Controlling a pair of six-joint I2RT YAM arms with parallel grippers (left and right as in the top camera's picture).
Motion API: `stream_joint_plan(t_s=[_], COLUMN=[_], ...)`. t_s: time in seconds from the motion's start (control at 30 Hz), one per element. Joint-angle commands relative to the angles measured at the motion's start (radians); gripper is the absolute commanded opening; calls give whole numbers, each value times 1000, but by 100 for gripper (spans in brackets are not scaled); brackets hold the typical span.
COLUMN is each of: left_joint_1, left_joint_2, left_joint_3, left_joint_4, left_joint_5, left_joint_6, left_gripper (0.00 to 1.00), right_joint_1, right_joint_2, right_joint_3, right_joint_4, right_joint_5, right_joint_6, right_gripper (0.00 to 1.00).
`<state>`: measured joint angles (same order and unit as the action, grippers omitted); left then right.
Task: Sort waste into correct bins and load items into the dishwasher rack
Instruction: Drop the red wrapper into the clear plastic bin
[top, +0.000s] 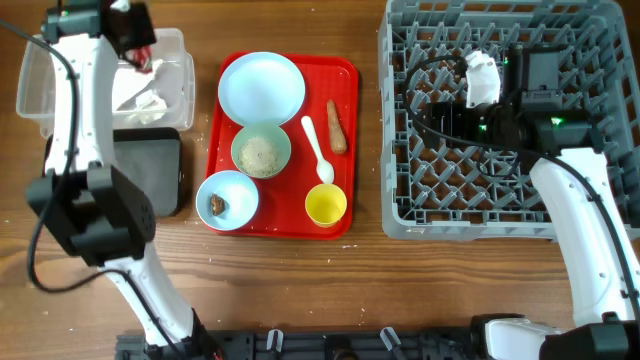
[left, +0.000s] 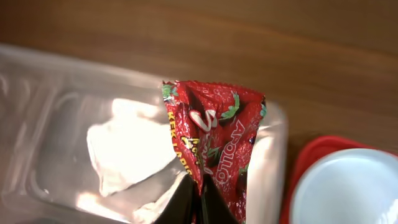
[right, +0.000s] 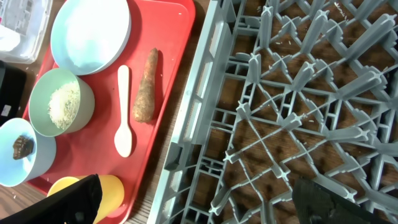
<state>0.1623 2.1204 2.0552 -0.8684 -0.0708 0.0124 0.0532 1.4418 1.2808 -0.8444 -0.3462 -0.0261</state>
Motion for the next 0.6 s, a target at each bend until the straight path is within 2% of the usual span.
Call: stream_joint_plan(t_s=[0.0,0.07,0.1,0.17,0.2,0.3,0.4,0.47,0.57], left_joint_1=[32,35,35,33,30,14,-23,-60,-121], left_joint_2=[84,89,86,61,43,-46,-177,-243,-275], left_joint_3=[-23,-23,-21,-4,6,28,29,28,28], left_joint_4=[-6,3,12,5,-13,-99,-268,-391,-521], left_joint_5=[9,9,10,14,14,23,160,226,267], left_joint_6=[-24,-20,-21,-21,-21,-20,-20,-20,-21], left_gripper=[10,46,73,97,100,100,99,89,85], right_joint_1=[-1,-2,-2,-1,-1,-1,-1,-1,-1], right_joint_2=[-6,-6,-6,-6,-6,-6,-6,-6,-6], right_joint_3=[15,15,15,15,15,15,15,15,15], right_joint_4=[6,8,11,19,21,25,24,24,20], right_joint_5=[12,12,12,12,12,12,11,12,12], right_joint_6=[11,10,8,8,8,8,8,8,6], right_gripper=[100,100,100,100,100,100,100,100,100])
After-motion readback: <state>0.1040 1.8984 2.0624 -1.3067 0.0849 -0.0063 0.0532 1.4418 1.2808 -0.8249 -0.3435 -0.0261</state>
